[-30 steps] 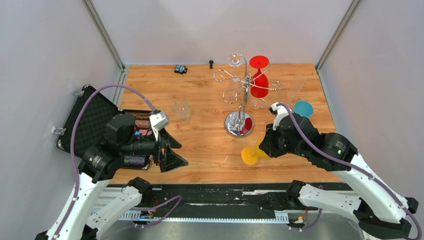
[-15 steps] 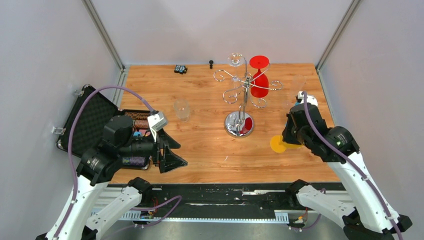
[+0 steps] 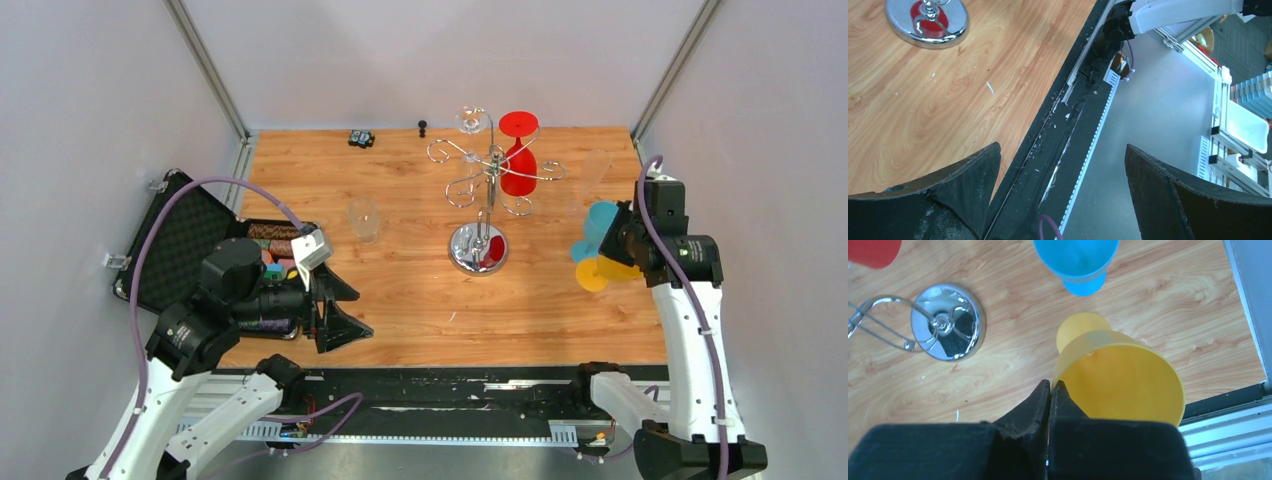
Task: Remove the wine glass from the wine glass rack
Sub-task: Place the wine glass at the center of the board.
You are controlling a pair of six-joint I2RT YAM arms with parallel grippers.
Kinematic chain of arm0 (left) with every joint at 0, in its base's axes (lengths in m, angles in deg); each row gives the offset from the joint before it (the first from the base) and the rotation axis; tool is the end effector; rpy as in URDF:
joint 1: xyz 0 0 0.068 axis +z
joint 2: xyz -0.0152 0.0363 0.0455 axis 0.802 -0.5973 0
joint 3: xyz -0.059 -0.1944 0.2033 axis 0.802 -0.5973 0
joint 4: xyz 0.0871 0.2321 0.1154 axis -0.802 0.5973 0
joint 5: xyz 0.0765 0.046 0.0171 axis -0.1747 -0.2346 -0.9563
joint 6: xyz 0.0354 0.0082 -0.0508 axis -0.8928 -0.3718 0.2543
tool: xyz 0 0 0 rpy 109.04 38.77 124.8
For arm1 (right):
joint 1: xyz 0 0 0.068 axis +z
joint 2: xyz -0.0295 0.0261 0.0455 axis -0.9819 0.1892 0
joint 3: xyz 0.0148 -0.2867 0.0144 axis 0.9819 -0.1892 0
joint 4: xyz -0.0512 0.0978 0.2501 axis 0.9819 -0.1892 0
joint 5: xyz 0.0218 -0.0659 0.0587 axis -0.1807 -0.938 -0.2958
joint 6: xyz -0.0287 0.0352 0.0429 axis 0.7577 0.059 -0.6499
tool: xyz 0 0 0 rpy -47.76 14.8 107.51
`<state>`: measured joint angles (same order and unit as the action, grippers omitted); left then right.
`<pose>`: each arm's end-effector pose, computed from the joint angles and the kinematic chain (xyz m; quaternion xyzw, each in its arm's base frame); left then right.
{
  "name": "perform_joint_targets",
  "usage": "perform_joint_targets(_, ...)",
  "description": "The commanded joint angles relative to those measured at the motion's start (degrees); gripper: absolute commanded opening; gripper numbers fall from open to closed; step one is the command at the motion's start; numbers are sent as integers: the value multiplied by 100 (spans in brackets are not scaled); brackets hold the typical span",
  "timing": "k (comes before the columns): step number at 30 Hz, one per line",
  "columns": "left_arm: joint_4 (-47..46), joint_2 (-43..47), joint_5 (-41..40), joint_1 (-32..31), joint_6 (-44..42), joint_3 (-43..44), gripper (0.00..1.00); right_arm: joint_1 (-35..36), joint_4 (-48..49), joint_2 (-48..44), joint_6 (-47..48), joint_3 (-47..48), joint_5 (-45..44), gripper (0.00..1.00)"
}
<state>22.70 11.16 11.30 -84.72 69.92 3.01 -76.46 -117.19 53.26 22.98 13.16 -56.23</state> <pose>0.0649 -0.0761 0.3988 0.3193 0.7490 -0.4584 0.3563 0.1698 0.0003 0.3884 0.1648 0.9228 -0.0077 0.3482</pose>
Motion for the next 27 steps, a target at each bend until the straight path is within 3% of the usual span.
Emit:
perform_joint_targets(1,-61,61,-49,-117,71,37,100,-691,561,87,329,-89,418,0)
perform_joint_targets(10,-91,87,-93,-289,71,11,100,-1689,954,571,406,-371,655,0)
perform_joint_targets(27,-10,179,-347,-483,-7,-36,100,-1889,1273,1370,480,-542,199,0)
